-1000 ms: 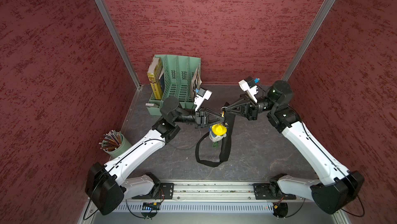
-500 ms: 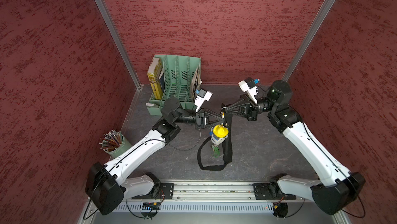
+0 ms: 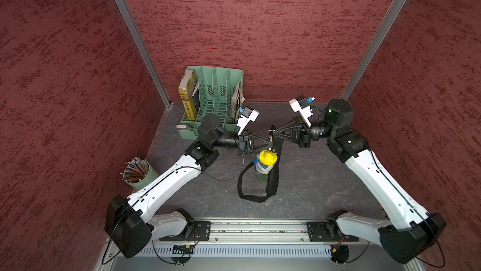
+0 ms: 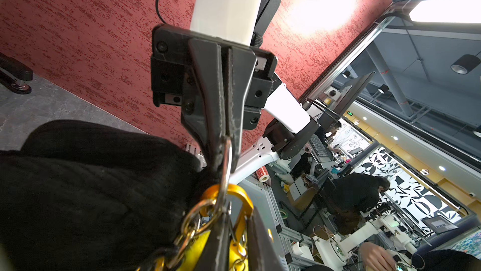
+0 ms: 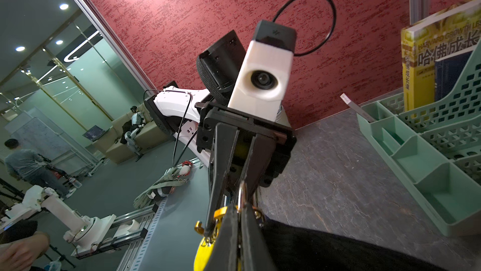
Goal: Remove the decoration from the bag
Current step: Remove the decoration item from the bag.
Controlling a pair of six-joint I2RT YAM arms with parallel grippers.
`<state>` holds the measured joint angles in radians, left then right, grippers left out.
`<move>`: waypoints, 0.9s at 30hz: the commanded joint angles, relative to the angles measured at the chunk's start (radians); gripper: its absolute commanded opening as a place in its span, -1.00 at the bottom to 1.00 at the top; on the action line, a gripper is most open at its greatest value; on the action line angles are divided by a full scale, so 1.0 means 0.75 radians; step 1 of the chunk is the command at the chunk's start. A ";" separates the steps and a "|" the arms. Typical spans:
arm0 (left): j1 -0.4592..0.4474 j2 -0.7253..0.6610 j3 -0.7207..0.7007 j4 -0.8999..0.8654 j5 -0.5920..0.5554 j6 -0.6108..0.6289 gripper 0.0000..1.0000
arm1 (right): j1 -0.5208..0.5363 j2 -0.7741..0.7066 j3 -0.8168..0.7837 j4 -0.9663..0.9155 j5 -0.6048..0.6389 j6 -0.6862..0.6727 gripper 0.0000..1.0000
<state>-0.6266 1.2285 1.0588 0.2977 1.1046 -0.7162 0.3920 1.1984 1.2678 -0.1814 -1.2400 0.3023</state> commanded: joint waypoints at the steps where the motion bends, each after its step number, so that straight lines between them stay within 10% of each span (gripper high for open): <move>1: -0.001 0.005 0.069 -0.015 0.067 0.057 -1.00 | 0.009 -0.017 0.047 -0.046 0.099 0.005 -1.00; 27: 0.050 0.092 0.245 0.099 0.192 0.106 -1.00 | 0.008 -0.060 -0.011 -0.246 0.342 0.042 -1.00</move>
<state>-0.5919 1.3369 1.2068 0.2291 1.2316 -0.6750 0.3912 1.1561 1.2686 -0.2588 -1.0893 0.3275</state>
